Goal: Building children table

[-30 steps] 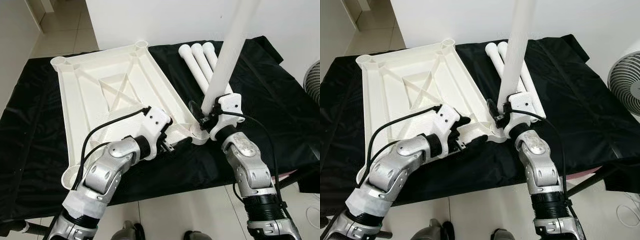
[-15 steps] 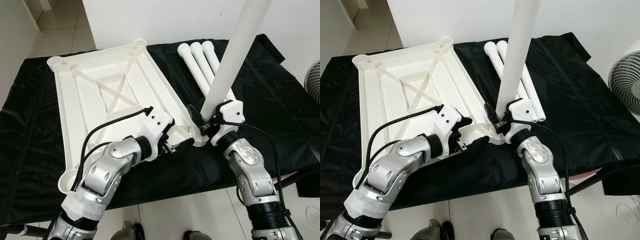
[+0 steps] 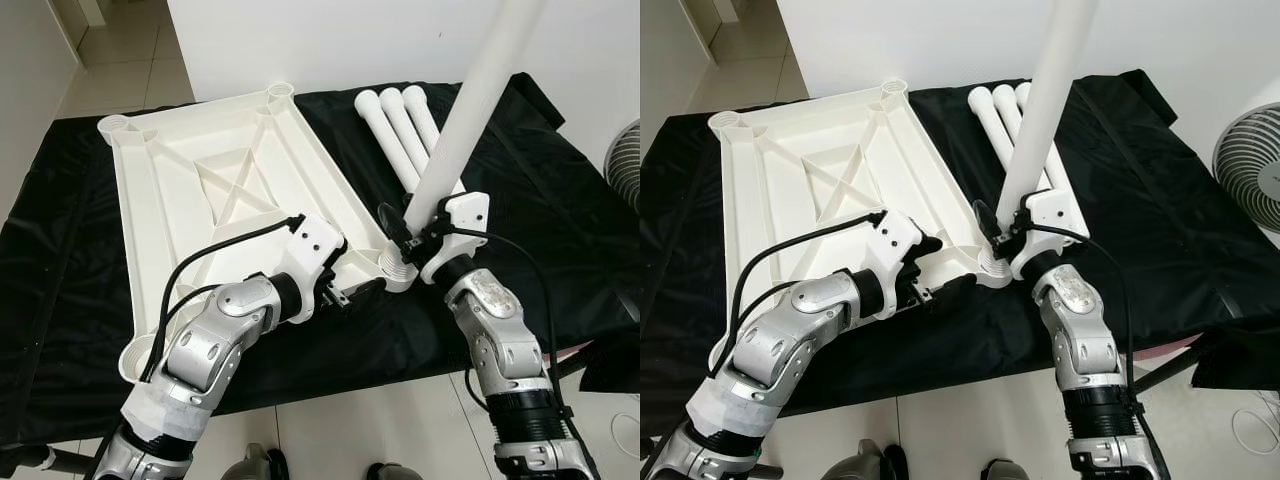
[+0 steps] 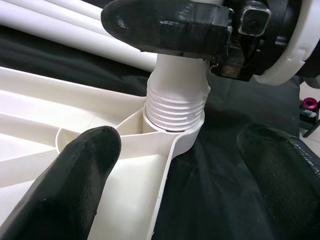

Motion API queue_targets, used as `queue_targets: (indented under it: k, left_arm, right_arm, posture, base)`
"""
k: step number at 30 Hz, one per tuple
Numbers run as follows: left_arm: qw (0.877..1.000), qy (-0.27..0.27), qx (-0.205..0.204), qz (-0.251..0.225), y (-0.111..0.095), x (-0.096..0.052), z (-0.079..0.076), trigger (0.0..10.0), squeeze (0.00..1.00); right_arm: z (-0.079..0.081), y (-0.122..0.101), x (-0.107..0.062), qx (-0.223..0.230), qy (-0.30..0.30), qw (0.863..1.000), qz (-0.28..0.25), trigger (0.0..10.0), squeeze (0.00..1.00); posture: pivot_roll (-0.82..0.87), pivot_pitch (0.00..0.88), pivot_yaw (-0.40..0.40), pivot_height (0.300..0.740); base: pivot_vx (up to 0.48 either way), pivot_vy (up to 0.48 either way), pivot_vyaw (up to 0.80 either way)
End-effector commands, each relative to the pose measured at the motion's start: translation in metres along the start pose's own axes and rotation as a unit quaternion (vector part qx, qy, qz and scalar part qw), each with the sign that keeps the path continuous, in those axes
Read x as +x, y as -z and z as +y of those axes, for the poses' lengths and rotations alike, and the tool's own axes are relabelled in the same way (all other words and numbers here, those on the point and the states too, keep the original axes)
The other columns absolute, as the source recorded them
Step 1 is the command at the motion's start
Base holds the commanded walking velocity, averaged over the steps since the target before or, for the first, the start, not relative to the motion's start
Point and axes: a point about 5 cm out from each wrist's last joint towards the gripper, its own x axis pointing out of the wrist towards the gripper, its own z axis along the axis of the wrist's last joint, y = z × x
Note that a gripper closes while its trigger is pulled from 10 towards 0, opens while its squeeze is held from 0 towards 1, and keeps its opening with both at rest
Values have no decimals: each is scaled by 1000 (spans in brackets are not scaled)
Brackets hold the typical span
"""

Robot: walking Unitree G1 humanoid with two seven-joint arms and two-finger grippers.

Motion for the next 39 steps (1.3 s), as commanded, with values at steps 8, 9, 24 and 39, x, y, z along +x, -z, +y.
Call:
queue_targets:
  k: [8, 9, 24, 39]
  left_arm:
    - [1000, -2, -2, 0, 0, -2, -2, 10000, 0]
    - [1000, -3, -3, 0, 0, -2, -2, 10000, 0]
    - [1000, -7, -8, 1, 0, -3, -2, 10000, 0]
    - [1000, -3, -9, 2, -1, -3, -3, 10000, 0]
  right_arm:
    - [-4, 34, -3, 19, 16, 995, 94, 10000, 0]
    - [-2, 34, -1, 16, 10, 995, 96, 10000, 0]
    - [16, 29, -8, -72, -62, 994, 61, 10000, 0]
    - [3, 35, -26, 0, -13, 1000, -5, 10000, 0]
  posture:
    - [-85, 146, 64, 740]
    - [-84, 146, 64, 740]
    - [-82, 146, 60, 740]
    - [-83, 139, 60, 740]
  base:
    - [0, 0, 0]
    - [0, 0, 0]
    - [0, 0, 0]
    - [0, 0, 0]
